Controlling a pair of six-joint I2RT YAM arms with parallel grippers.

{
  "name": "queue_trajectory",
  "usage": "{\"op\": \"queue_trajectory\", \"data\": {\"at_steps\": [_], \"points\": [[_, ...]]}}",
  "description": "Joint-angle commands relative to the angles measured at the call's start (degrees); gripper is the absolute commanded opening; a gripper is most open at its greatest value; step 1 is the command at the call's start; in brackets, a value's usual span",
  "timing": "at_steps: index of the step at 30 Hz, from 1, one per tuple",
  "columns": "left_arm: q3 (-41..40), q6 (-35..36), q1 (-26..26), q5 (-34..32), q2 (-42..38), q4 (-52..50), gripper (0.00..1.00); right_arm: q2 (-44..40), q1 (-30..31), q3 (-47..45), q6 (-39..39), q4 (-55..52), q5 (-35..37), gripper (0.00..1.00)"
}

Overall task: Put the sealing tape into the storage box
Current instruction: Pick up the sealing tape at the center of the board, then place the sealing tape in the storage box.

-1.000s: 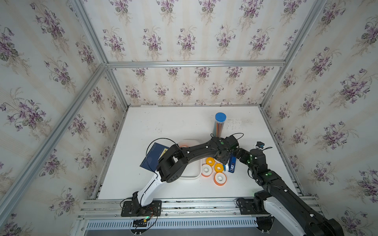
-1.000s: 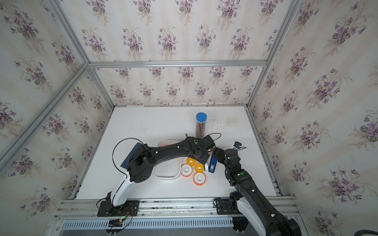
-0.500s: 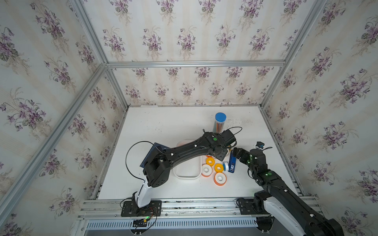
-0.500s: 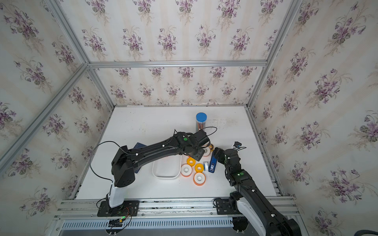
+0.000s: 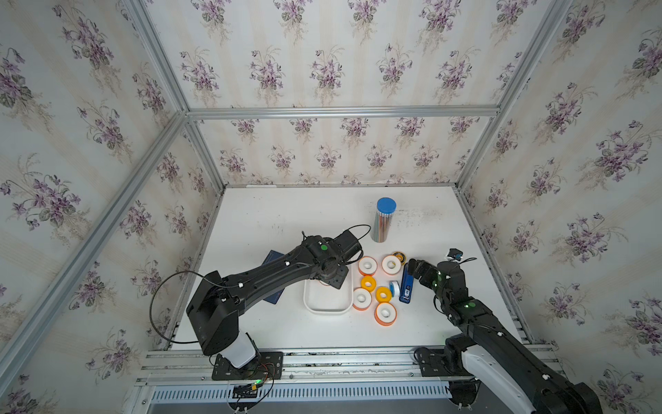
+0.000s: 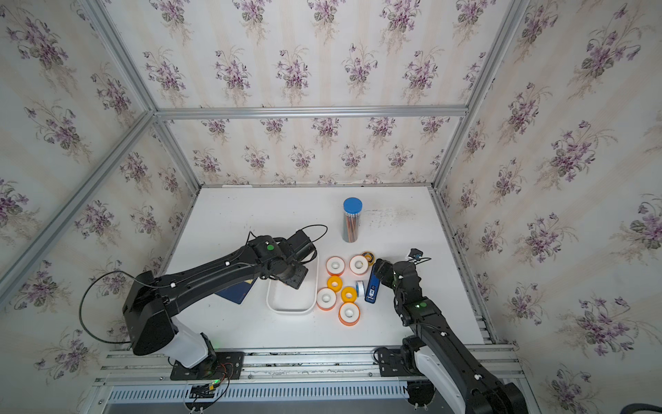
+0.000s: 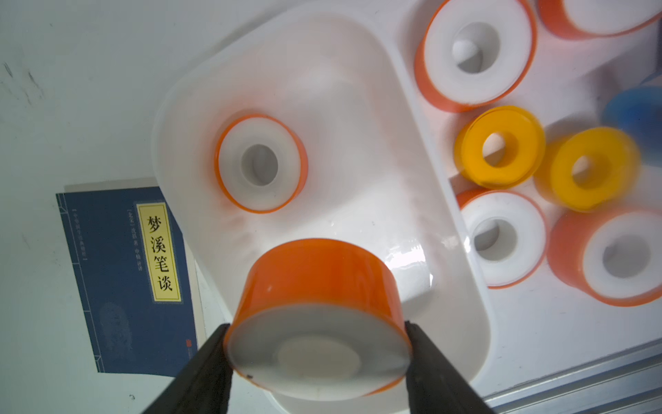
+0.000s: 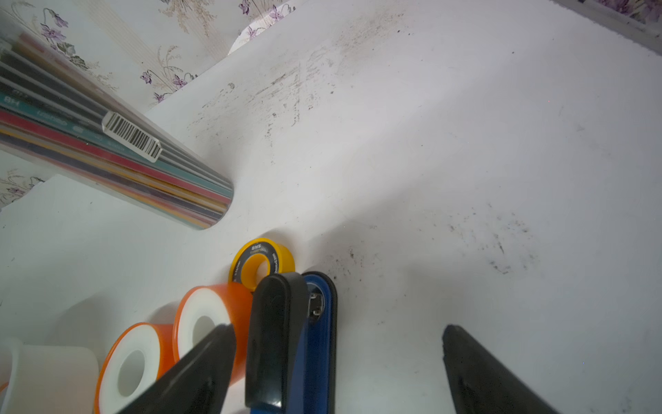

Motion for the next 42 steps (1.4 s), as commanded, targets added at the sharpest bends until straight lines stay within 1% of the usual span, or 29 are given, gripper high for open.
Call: {"op": "queue_trajectory", "data": {"at_steps": [1, 5, 10, 19, 27, 33, 35, 42], "points": [[-2.35, 0.68, 0.73, 1.29, 0.3, 1.67, 0.63, 0.05, 0.05, -0.04, -0.25, 1.86, -0.03, 0.94], [-2.86, 1.25, 0.89, 3.31, 3.81, 4.04, 0.63, 0.05, 0.05, -0.04, -0.27, 1.84, -0.05, 0.94], [-1.19, 1.68, 1.08, 4.77, 9.36, 5.7, 0.63, 0.14, 0.05, -0.12, -0.28, 1.88, -0.07, 0.94], [2.44, 1.82, 1.7, 6.45, 15.48, 6.69, 0.65, 0.34, 0.07, -0.03, -0.35, 1.95, -0.08, 0.94], [4.35, 1.98, 1.92, 4.95, 17.69, 4.81, 0.68, 0.53, 0.05, -0.04, -0.39, 2.01, -0.23, 0.94], [4.22, 2.0, 2.45, 4.95, 18.09, 4.98, 0.76, 0.67, 0.05, 0.05, -0.42, 2.09, -0.19, 0.94], [4.34, 2.07, 2.62, 5.08, 18.32, 5.14, 0.78, 0.73, 0.05, 0.05, -0.42, 2.09, -0.23, 0.94], [5.06, 2.01, 2.67, 5.96, 18.59, 5.03, 0.78, 0.75, 0.05, 0.05, -0.33, 2.09, -0.17, 0.94]]}}
